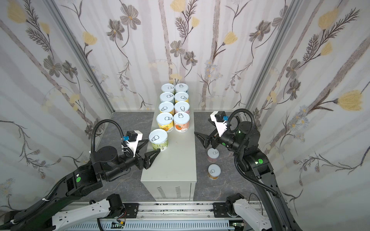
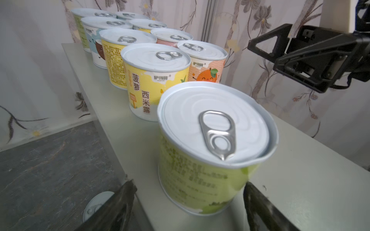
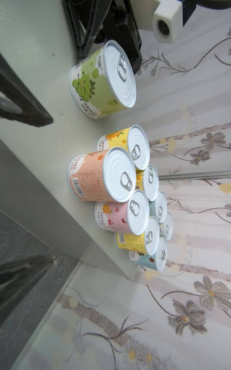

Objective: Place and organize the canned foods onto the counter

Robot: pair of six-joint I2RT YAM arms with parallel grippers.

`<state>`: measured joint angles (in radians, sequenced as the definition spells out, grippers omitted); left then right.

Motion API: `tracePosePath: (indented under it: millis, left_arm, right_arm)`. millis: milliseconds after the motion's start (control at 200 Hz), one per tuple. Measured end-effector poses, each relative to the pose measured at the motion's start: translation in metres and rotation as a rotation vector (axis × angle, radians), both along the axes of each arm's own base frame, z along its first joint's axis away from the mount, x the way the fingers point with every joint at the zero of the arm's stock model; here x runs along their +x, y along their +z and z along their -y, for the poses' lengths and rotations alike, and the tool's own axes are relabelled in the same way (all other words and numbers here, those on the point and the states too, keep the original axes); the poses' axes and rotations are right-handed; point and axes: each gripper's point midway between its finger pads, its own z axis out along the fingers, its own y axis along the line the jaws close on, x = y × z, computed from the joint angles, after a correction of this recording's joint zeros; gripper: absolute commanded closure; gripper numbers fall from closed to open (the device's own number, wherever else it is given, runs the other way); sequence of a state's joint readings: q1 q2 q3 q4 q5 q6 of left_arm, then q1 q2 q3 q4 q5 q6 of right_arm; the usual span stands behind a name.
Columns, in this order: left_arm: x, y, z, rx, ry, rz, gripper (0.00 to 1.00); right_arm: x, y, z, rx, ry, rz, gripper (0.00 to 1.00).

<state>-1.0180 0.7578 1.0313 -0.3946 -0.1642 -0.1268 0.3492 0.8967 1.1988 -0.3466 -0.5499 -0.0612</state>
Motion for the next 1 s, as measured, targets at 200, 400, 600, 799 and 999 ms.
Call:
tracePosePath:
  millis: [200,400,600,799,999]
  left_arm:
    - [0.001,0.008,0.005,-0.023,-0.020,0.092,0.24]
    - [0.001,0.015,0.006,-0.030,-0.030,0.130,0.34]
    - [0.000,0.016,0.007,-0.028,-0.035,0.141,0.38]
    - [0.003,0.015,0.008,-0.020,-0.025,0.147,0.39]
    - [0.008,0.015,0.008,-0.018,0.001,0.151,0.39]
  right_arm:
    - [0.002,-0.007,-0.014,-0.008,0.043,-0.022,0.00]
    - [0.004,-0.013,-0.023,-0.017,0.065,-0.041,0.00]
    - [0.010,-0.017,-0.027,-0.020,0.070,-0.049,0.00]
    - [0.013,-0.020,-0.029,-0.026,0.068,-0.059,0.00]
    - [0.017,-0.023,-0.028,-0.034,0.053,-0.064,0.00]
